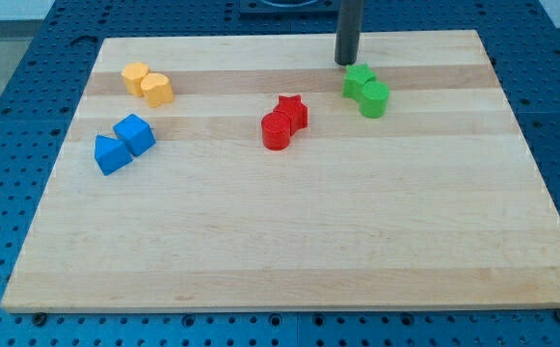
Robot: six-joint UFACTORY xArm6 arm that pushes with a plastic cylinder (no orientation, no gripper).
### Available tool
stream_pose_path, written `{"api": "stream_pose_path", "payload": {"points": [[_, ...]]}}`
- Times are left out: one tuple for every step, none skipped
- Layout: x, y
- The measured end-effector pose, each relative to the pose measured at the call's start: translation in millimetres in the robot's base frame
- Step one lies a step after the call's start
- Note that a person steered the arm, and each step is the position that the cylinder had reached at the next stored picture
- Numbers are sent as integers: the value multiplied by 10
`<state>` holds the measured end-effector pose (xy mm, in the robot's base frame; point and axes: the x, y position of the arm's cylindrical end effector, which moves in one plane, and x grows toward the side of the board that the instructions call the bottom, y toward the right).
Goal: Move your arm to the center
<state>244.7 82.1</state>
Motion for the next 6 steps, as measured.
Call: {"api": "stream_pose_path", "payload": {"points": [[-31,412],[29,1207],[383,1963],[1133,2045],[1761,1703],[2074,847]]}}
